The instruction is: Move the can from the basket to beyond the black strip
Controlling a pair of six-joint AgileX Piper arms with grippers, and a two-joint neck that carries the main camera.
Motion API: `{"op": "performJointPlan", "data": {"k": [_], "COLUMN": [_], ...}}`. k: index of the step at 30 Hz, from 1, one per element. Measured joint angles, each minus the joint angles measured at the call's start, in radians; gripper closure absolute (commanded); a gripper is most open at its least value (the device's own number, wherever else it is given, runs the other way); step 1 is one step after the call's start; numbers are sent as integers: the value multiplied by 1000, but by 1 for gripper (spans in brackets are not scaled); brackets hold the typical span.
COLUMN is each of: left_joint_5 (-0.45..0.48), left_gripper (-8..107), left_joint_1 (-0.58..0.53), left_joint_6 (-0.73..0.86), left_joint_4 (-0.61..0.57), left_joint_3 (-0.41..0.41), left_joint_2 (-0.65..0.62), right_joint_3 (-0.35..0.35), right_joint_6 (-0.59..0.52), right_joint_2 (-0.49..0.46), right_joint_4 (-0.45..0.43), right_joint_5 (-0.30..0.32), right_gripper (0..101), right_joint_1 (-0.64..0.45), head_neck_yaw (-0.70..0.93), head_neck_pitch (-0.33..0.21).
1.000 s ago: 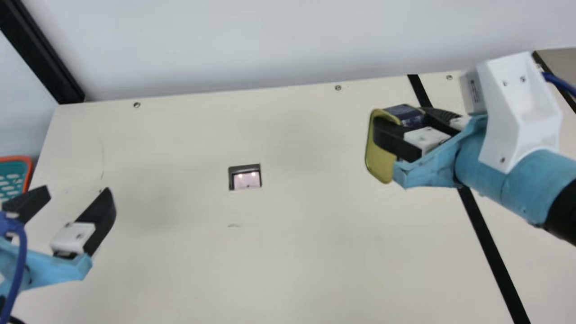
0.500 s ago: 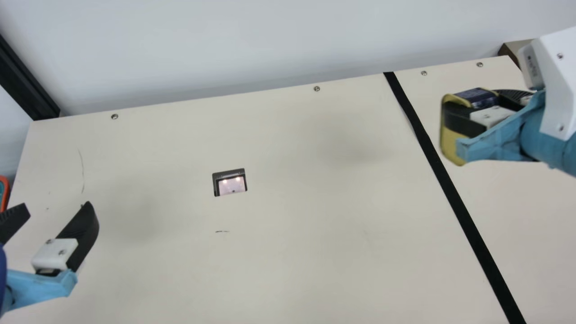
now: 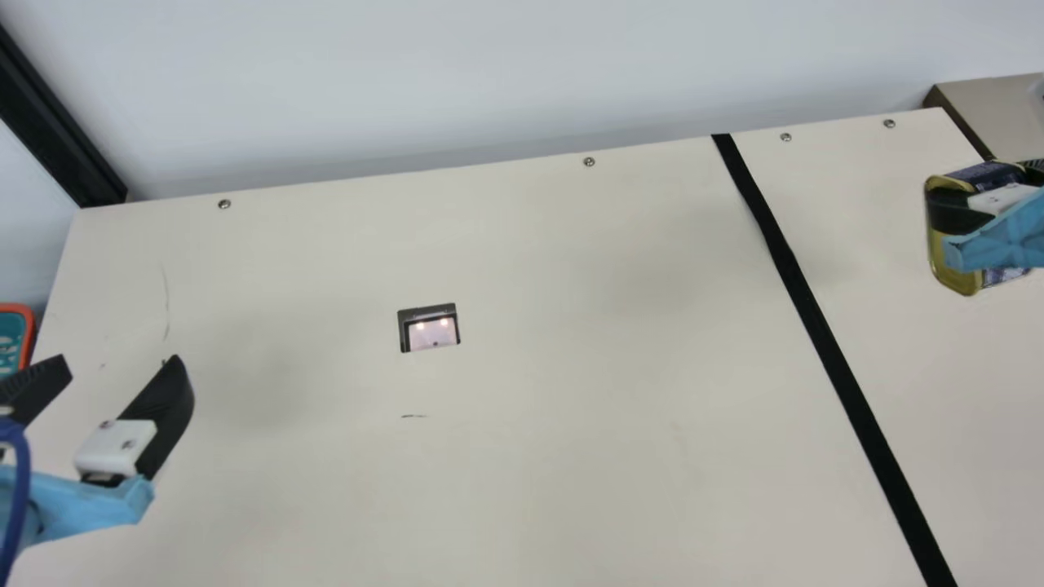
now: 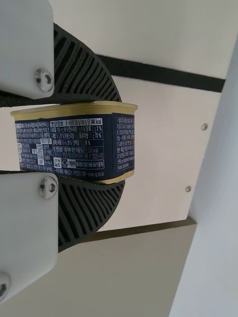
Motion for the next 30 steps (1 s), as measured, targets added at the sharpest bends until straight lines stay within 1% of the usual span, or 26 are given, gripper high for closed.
{"op": "performJointPlan", "data": {"k": [2,3,7,12,16,24,30], "left_joint_5": [0,0,0,0,0,0,0], "left_gripper": [9,9,9,9,9,9,9], "left_joint_1": [0,0,0,0,0,0,0], "left_joint_6": [0,0,0,0,0,0,0], "left_joint_4": [0,0,0,0,0,0,0], "left_joint_3": [0,0,0,0,0,0,0], "left_joint_2": [0,0,0,0,0,0,0], "right_joint_3": [-16,-23,-43,-58,-60,-58,-38], "right_joint_6": [1,7,39,101,148,202,220], "right_joint_2": [36,54,111,157,183,214,223], "right_joint_4": [-21,-34,-94,-176,-245,-343,-381], "right_joint_5": [1,3,14,33,61,116,121], "right_gripper": [101,101,101,101,101,101,101], "right_joint_1": [-1,0,12,39,60,81,82], "head_neck_yaw": [5,10,36,46,51,56,61], "head_neck_pitch": [10,5,26,31,36,31,31]}}
